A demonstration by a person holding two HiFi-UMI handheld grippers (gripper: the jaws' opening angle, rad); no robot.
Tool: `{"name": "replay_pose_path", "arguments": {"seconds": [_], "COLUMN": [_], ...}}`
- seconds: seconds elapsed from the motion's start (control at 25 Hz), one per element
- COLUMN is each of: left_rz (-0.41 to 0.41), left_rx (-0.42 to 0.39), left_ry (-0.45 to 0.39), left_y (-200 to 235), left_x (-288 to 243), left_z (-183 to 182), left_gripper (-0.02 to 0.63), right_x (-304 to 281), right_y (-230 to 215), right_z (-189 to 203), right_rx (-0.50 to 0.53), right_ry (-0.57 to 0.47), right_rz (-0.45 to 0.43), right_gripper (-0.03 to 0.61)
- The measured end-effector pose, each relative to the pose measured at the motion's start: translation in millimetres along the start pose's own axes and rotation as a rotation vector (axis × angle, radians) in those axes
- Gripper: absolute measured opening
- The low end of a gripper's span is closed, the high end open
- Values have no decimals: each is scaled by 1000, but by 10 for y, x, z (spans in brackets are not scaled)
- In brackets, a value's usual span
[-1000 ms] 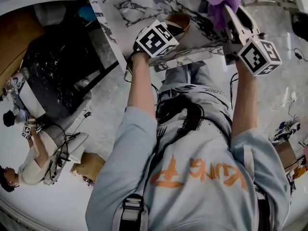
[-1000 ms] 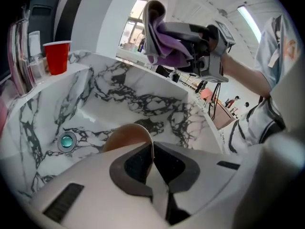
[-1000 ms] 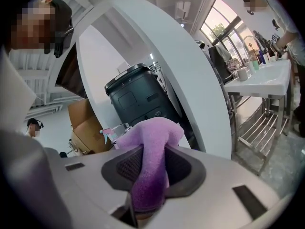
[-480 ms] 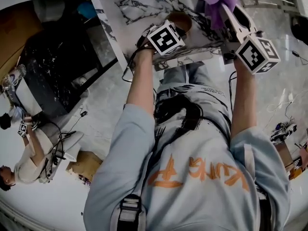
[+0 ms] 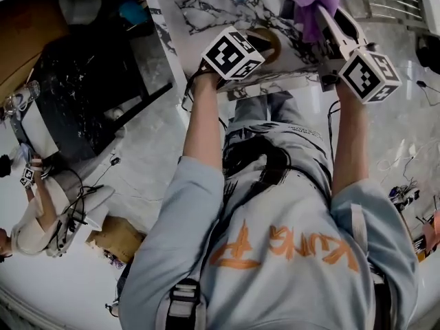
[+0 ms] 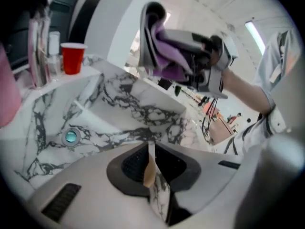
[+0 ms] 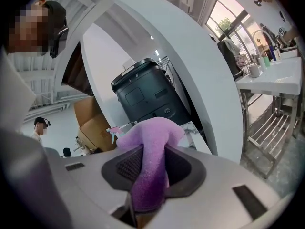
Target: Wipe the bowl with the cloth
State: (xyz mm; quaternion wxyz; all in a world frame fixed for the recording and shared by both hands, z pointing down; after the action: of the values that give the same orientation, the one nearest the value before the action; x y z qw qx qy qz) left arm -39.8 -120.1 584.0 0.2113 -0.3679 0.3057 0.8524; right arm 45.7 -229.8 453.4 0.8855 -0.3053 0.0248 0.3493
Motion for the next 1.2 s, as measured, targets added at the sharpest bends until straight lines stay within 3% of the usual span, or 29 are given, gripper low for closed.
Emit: {"name": "replay_pose_path", "arguments": {"seconds": [0.2, 0.32, 0.4, 0.6, 0.8, 1.0, 1.2], "left_rz": [-113, -113, -141, -343, -426, -574, -786], "left_rx": [97, 139, 115, 68, 192, 231, 250], "left_ry": [-348, -603, -685, -781, -1123, -1247, -1236], "left_y": [60, 6, -7, 121, 297, 468, 691], "left_x": [682, 1202, 1499, 2190, 3038, 3624, 4133], "left_z": [-452, -694, -749, -830, -973, -1064, -1178], "left_gripper": [35, 34, 32, 25, 23, 25, 25], "right_x": [-89, -162, -185, -322, -492, -624, -782], "right_y": [145, 234, 325, 700, 1176, 1564, 1821], "right_z": [-106, -216, -288, -586, -863, -1153, -1443], "right_rx": [31, 60, 75, 155, 303, 415, 495], "right_ry": [-9, -23, -39, -90, -126, -187, -238], "right_rz": [-25, -47, -56, -105, -183, -225, -203], "right_gripper": [132, 132, 132, 132, 132, 132, 132]}}
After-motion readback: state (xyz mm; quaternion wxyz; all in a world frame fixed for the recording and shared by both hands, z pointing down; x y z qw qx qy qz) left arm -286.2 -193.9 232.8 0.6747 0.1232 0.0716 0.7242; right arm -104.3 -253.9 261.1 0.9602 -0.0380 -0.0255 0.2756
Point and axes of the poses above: the fingertips, and each gripper's own axes: x backward along the fingers, y to its left, z out of its underside, the point moved 2 cm from there along x, backward along the fingers, and after that the axes turned 6 degrees about -z, right-handed, at the moved point
